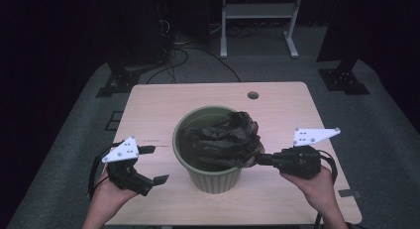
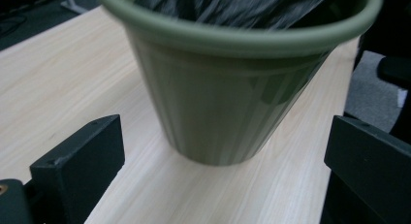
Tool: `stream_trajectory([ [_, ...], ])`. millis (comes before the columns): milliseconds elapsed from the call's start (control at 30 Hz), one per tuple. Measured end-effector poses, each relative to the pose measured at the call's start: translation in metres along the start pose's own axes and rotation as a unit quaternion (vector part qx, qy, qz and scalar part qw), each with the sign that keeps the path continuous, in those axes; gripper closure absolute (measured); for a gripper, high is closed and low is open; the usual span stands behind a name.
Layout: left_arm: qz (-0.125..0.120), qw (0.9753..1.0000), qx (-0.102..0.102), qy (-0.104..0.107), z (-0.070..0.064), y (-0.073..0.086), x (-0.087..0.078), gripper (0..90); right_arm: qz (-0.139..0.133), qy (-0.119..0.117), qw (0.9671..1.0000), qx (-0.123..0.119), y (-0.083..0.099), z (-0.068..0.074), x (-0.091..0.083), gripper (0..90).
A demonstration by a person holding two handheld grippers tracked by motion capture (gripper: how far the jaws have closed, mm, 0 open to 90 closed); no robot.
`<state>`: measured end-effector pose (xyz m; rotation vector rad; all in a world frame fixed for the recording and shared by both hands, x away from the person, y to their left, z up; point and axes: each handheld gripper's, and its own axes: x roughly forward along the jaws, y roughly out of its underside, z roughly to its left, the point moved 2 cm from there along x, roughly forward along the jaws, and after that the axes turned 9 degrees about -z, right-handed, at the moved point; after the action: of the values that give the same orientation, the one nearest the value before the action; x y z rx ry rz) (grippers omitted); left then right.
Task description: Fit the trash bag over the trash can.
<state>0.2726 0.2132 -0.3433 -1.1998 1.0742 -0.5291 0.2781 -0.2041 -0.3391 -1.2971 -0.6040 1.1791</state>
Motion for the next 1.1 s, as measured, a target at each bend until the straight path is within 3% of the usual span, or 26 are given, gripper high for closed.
stream_trajectory([
  [267,-0.012,0.9993,0.016,0.032,-0.008,-0.032,0.010,0.0,-0.004,0.006,1.0000,0.002,-0.007,-0.007,0.000,89.8],
  [533,-0.024,0.9962,0.042,0.073,-0.025,-0.064,0.032,0.0,-0.014,0.004,0.9999,-0.003,-0.016,-0.007,0.001,89.8],
  [733,-0.029,0.9947,0.053,0.083,-0.027,-0.080,0.046,0.0,-0.020,0.003,0.9997,-0.013,-0.025,-0.007,0.006,89.8],
  [1100,-0.033,0.9929,0.063,0.095,-0.028,-0.096,0.059,0.0,-0.014,-0.014,0.9996,-0.022,-0.039,-0.011,0.037,89.8],
])
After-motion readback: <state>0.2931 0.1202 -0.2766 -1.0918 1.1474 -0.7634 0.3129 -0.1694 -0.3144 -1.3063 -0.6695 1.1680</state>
